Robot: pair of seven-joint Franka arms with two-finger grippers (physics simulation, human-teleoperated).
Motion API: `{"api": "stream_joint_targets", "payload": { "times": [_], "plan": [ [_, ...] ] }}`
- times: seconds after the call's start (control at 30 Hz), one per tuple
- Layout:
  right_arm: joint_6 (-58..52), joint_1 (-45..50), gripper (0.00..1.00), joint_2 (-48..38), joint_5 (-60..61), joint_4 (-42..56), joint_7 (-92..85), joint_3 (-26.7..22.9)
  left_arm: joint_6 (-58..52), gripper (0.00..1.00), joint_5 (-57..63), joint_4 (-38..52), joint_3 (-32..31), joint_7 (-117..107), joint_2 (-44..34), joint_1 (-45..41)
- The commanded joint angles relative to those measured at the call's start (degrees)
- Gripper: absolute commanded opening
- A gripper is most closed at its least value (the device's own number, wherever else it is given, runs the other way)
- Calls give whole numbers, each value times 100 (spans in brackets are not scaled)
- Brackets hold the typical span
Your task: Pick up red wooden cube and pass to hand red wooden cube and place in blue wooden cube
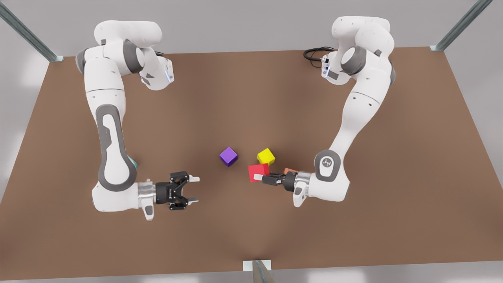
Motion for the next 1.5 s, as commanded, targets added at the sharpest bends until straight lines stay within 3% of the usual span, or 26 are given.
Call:
{"api": "stream_joint_targets", "payload": {
  "times": [0.0,0.1,0.27,0.7,1.47],
  "plan": [
    [460,150,100,30,599,-38,-5768,1,741,68,-120,23,-51,603,51,-3],
    [776,405,100,30,959,-249,-5759,1,1522,69,-120,243,-411,568,306,-90],
    [1558,809,100,109,1293,-451,-5750,10,1594,69,-120,243,-447,559,324,-90],
    [1717,1161,100,303,2155,-521,-5689,10,1313,69,-50,226,-464,1420,306,-117],
    [1778,1178,100,399,2278,-477,-5680,397,1321,69,-59,226,-464,1385,297,-134]
  ]
}}
